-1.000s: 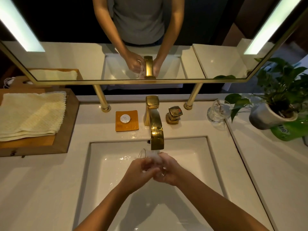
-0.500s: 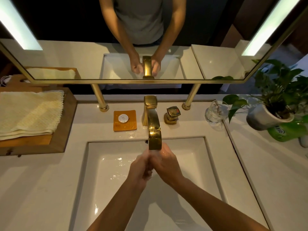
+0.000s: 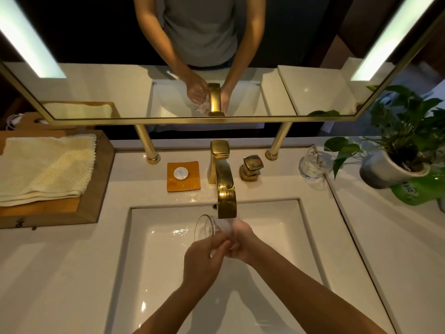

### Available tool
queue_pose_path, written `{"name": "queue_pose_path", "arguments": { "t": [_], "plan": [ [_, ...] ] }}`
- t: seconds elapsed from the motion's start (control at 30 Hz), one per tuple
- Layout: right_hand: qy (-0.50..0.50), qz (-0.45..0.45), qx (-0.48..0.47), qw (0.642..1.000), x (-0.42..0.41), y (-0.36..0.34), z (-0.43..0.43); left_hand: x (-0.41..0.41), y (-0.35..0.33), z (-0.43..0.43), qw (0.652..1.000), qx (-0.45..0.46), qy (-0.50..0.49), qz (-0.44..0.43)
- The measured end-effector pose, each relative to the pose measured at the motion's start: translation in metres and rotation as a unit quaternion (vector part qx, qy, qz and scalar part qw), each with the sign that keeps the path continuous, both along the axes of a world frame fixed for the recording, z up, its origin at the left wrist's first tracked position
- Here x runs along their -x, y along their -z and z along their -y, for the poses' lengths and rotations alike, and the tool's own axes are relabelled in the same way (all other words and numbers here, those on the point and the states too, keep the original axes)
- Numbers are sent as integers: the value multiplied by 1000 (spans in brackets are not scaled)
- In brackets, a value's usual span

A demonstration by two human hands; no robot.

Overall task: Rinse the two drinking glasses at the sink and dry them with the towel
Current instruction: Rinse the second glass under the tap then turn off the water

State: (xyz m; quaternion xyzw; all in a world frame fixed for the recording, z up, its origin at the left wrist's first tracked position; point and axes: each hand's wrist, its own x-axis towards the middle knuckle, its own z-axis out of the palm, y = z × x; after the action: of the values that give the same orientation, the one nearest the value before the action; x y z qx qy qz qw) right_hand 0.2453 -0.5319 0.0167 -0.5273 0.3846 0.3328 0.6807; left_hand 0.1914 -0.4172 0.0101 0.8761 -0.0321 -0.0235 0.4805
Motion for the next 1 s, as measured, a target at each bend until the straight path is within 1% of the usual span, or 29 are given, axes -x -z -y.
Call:
{"name": "queue_pose_path", "arguments": {
  "t": [0.07,0.13,0.2,0.23,0.27,0.3,0.33,0.37,0.4,0.43,0.47,0.5,0.53,0.57,0.6,0.63,0.67,0.7,0.73,0.77,0.8,0.83,0.87,0.9,0.93,0.97,1.0],
  "plan": [
    [2,31,42,999,-1,-9,-3,-3,-6,7,997,51,-49,-32],
    [23,106,39,993,-4,-15,-2,-6,-13,15,989,111,-71,-66],
    [27,191,53,980,-1,-18,0,-11,-25,23,970,184,-109,-117],
    [3,236,85,968,1,-15,0,-14,-26,26,951,220,-153,-157],
    [-32,281,138,949,3,-9,-1,-19,-26,28,918,267,-205,-209],
    [-62,323,189,925,6,-3,-1,-22,-26,28,875,320,-243,-269],
    [-84,363,220,902,13,5,-1,-25,-25,26,828,379,-260,-321],
    [-104,395,241,880,20,12,1,-28,-23,22,789,424,-257,-364],
    [-119,421,260,861,26,17,3,-30,-21,18,760,449,-247,-399],
    [-131,438,273,846,30,21,6,-30,-18,13,747,457,-236,-421],
    [-139,449,273,839,32,22,8,-29,-17,11,745,459,-221,-431],
    [-143,450,267,840,32,21,9,-27,-16,10,762,444,-198,-429],
    [-141,440,259,848,31,19,9,-23,-17,10,798,408,-168,-410],
    [-127,413,247,867,28,18,8,-21,-16,11,846,353,-135,-375],
    [-106,363,219,899,25,18,7,-17,-14,11,891,294,-108,-329],
    [-81,295,177,936,22,15,7,-15,-11,10,930,235,-68,-273],
    [-54,216,131,966,18,13,8,-12,-7,7,960,180,-16,-213],
    [-24,138,76,987,16,8,9,-11,-4,3,978,126,41,-160],
    [9,70,17,997,15,5,9,-11,-2,-3,985,78,91,-121],
    [43,21,-37,998,14,2,8,-14,1,-8,986,40,126,-100],
    [68,-1,-70,995,13,1,8,-17,4,-12,986,23,142,-90],
    [83,-1,-80,993,11,2,7,-20,6,-14,987,20,139,-83],
    [89,16,-67,994,9,4,4,-22,5,-13,989,39,120,-78],
    [90,55,-29,994,8,6,1,-22,2,-9,990,78,83,-84],
    [82,109,32,990,6,10,-1,-22,-3,-3,986,127,36,-102],
    [68,165,100,979,6,14,-2,-21,-9,5,976,173,-8,-136],
    [53,218,156,962,7,19,-1,-20,-13,13,958,216,-48,-182]
  ]
}}
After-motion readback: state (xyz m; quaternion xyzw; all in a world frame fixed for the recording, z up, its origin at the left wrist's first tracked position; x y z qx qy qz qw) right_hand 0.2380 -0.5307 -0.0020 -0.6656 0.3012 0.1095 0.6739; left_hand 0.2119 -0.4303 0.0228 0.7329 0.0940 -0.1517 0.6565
